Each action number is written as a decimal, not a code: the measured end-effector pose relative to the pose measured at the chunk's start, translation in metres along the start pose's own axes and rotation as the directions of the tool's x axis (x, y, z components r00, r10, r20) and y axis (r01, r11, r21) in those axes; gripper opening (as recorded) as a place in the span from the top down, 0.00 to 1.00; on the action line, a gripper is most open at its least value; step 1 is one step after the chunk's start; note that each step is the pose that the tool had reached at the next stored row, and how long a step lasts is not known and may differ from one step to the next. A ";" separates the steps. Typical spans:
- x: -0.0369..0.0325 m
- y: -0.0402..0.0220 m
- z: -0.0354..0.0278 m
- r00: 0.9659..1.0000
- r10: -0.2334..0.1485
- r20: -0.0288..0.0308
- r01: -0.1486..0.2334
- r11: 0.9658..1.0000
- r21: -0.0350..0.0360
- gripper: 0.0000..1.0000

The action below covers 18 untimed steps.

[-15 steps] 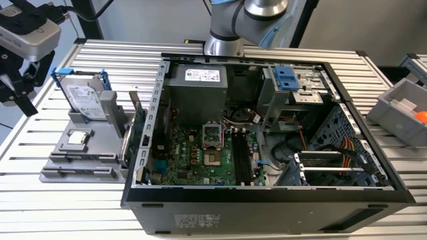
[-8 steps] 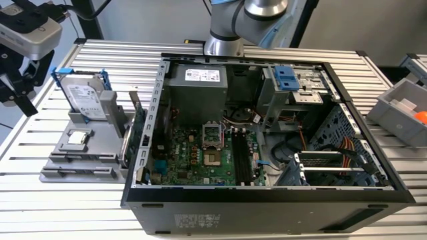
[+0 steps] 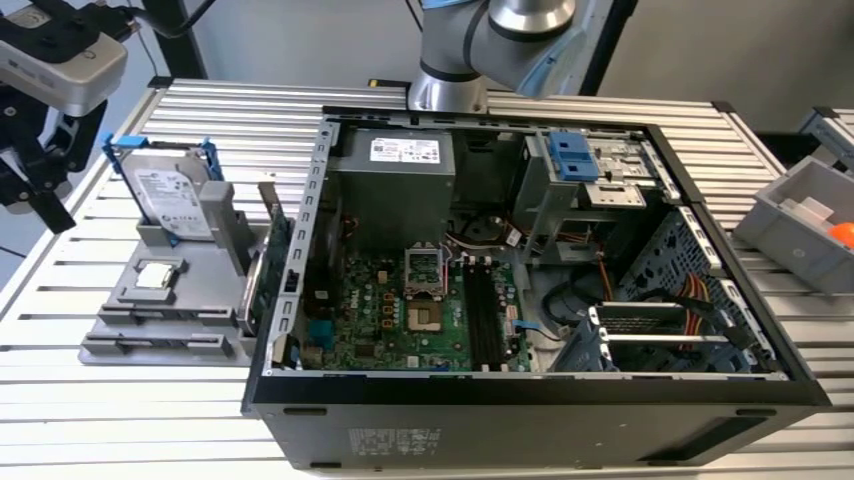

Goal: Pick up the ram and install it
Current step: 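Pick up the ram and move it above insertion slot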

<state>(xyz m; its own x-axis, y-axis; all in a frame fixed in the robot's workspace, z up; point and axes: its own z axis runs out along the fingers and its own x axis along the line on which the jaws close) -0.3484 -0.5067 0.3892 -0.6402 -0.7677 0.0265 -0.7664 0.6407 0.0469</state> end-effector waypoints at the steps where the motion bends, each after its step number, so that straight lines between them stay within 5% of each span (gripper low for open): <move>1: 0.0000 0.0000 0.0000 1.000 -0.010 0.000 0.010 1.000 0.000 1.00; 6: -0.0003 0.0003 0.0000 0.999 -0.051 -0.001 0.051 0.999 0.000 1.00; 9: -0.0004 0.0004 0.0000 0.997 -0.080 0.022 0.080 0.997 -0.016 1.00; 11: -0.0004 0.0004 0.0000 0.995 -0.095 0.031 0.096 0.995 -0.022 1.00; 18: -0.0003 0.0003 0.0001 0.984 -0.176 0.027 0.176 0.984 -0.021 1.00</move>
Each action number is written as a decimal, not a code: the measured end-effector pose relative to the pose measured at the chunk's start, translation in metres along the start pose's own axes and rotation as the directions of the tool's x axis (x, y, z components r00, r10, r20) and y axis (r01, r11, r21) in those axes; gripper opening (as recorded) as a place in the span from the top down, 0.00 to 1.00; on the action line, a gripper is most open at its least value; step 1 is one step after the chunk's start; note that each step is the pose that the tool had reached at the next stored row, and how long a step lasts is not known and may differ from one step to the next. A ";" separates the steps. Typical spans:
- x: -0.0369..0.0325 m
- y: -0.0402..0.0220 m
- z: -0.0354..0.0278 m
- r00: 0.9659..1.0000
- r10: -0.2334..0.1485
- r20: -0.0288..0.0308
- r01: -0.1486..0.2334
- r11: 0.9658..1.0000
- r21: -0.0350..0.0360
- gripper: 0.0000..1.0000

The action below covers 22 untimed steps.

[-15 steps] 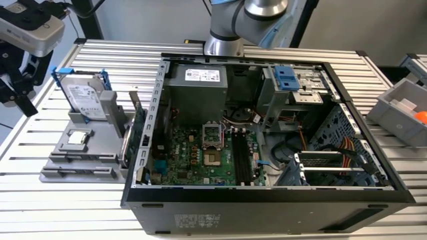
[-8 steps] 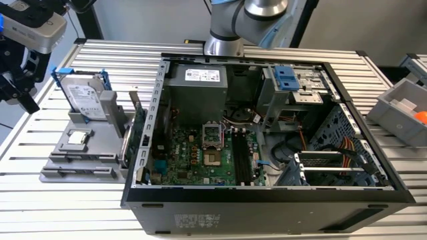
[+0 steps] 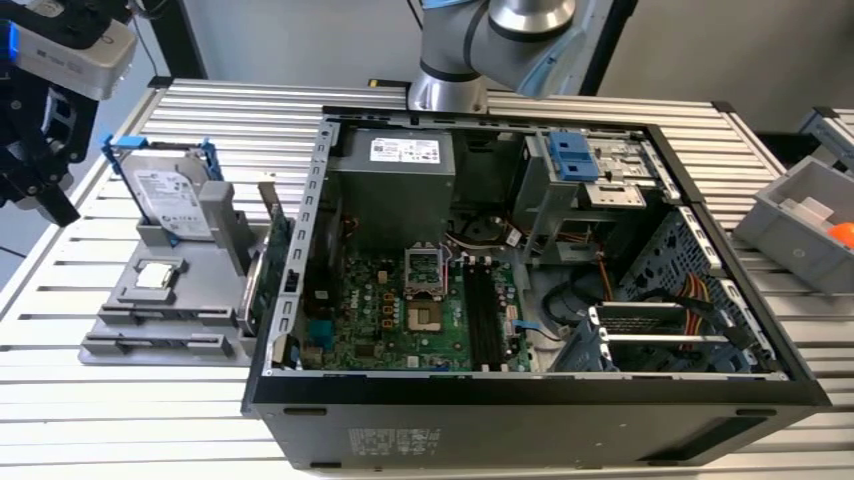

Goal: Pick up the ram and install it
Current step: 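Pick up the ram and move it above insertion slot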

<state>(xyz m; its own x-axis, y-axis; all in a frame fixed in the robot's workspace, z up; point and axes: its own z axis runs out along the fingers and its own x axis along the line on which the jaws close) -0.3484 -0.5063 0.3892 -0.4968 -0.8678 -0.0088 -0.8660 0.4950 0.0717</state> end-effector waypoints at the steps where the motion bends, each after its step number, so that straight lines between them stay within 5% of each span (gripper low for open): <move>1: 0.0000 0.0000 -0.0001 1.000 -0.009 -0.001 0.009 1.000 0.000 1.00; 6: 0.0000 0.0001 -0.0001 1.000 -0.012 -0.001 0.012 1.000 0.000 1.00; 9: -0.0001 0.0001 0.0003 1.000 -0.015 0.005 0.015 1.000 0.011 1.00; 13: -0.0001 0.0000 0.0005 0.999 -0.050 0.004 0.050 0.999 0.012 1.00; 22: -0.0002 0.0001 0.0007 0.984 -0.179 -0.006 0.179 0.984 0.010 1.00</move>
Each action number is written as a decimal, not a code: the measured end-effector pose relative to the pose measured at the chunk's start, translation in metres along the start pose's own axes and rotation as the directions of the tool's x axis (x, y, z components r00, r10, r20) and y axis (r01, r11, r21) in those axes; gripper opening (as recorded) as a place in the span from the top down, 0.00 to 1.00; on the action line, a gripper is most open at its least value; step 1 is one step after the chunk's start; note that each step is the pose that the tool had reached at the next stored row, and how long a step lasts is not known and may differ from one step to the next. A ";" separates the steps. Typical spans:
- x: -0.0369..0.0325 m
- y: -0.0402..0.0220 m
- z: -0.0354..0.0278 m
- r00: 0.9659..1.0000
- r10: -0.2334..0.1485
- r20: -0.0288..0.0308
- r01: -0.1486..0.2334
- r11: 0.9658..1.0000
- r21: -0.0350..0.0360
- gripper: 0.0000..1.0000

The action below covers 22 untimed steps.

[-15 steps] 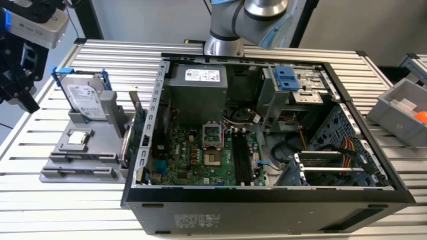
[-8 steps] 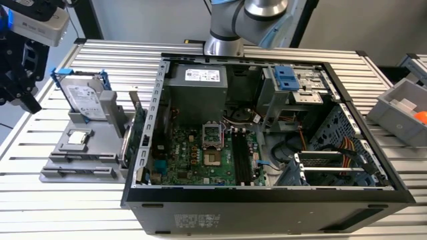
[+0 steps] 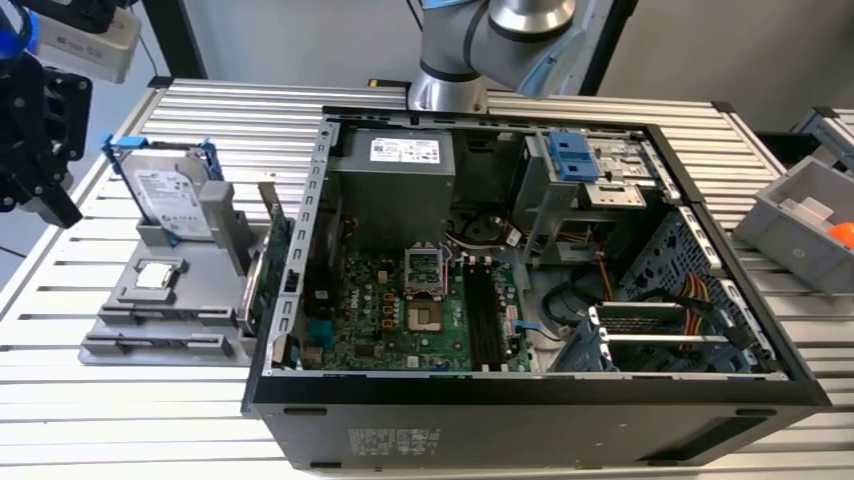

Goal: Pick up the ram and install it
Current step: 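Pick up the ram and move it above insertion slot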

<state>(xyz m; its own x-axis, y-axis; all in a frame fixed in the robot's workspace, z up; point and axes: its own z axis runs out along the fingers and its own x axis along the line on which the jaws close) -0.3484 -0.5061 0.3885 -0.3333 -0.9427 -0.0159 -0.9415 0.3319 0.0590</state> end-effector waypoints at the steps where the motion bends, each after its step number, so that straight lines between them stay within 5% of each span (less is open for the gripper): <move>1: 0.0000 0.0000 0.0001 1.000 -0.010 -0.001 0.010 1.000 0.000 1.00; 5: -0.0002 0.0000 0.0001 0.999 -0.052 -0.003 0.052 0.999 0.000 1.00; 14: -0.0002 -0.0001 0.0004 0.990 -0.140 0.001 0.140 0.990 0.029 1.00; 22: -0.0005 -0.0010 0.0003 0.972 -0.235 -0.002 0.235 0.972 0.026 1.00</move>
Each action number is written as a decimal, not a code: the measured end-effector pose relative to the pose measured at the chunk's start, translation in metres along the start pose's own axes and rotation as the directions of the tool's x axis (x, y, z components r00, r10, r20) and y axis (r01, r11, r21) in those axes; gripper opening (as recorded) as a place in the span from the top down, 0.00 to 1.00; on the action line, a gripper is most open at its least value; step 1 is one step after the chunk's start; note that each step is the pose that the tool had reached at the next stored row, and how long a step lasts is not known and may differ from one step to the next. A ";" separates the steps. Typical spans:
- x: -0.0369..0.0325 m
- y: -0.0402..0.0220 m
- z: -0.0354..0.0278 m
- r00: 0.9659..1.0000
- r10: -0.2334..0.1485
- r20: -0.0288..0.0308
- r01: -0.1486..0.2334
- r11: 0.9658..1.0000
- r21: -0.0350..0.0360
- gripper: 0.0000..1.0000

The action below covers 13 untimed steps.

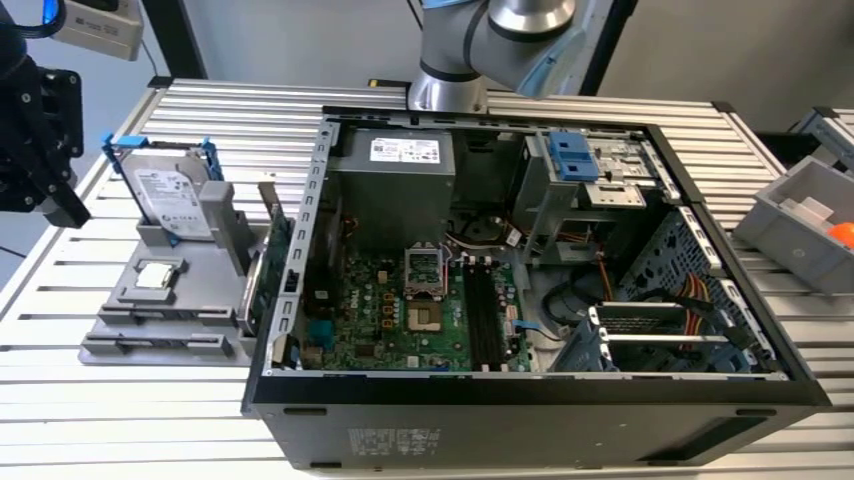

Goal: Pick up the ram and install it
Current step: 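Pick up the ram and move it above insertion slot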

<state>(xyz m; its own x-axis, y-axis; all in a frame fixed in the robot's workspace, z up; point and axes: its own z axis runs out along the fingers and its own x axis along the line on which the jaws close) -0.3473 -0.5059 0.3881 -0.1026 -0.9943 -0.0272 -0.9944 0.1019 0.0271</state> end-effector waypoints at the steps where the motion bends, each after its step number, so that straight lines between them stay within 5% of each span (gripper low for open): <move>1: 0.0000 -0.0001 0.0000 1.000 -0.009 0.000 0.009 1.000 0.000 1.00; 13: 0.0000 -0.0002 0.0000 0.999 -0.035 -0.001 0.035 0.999 -0.001 1.00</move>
<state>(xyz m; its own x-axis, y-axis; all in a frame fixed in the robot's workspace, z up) -0.3471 -0.5058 0.3882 -0.0676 -0.9973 -0.0272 -0.9974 0.0668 0.0272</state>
